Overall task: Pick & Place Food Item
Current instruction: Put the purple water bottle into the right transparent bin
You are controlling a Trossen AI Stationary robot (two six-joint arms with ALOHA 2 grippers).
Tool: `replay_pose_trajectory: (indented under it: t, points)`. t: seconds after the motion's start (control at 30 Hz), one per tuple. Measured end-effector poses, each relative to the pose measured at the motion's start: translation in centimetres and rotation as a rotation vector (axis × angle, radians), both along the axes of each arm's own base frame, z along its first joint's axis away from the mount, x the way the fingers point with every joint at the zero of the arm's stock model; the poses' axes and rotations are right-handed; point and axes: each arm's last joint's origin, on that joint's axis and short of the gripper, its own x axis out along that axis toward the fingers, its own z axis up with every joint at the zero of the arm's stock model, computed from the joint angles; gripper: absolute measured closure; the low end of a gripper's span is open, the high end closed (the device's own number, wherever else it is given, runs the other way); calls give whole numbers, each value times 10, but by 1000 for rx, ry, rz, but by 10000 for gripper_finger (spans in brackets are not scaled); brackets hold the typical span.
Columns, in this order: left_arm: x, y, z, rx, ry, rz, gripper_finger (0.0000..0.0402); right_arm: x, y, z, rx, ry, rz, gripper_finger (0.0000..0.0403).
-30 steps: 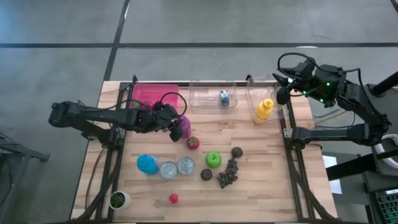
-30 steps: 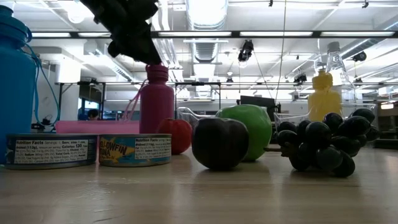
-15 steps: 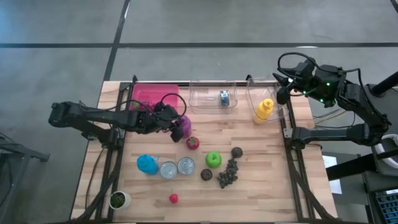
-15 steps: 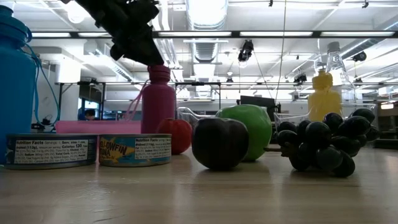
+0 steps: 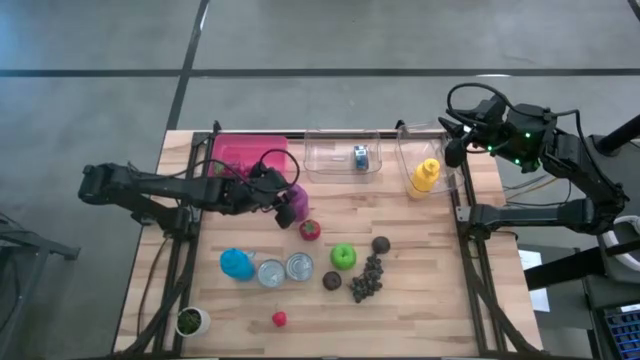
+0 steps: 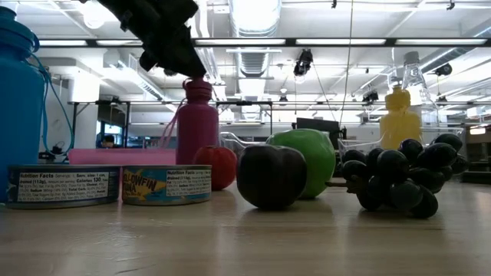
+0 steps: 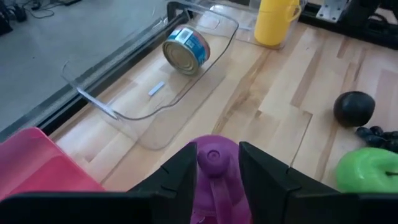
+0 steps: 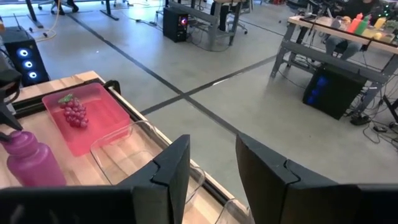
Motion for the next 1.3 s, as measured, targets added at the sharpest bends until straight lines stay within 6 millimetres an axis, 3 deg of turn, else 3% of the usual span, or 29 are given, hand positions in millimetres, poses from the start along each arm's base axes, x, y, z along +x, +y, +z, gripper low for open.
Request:
replay_pose_trajectory:
  t: [0.47, 1.13, 1.3]
  points:
    - [-3, 0, -11, -6, 10, 6, 283, 0, 0, 0, 0, 0, 0, 293]
    - [1, 0, -1, 13, -39, -11, 283, 0, 0, 0, 0, 0, 0, 284]
    - [3, 0, 14, 11, -87, -11, 283, 0, 0, 0, 0, 0, 0, 292]
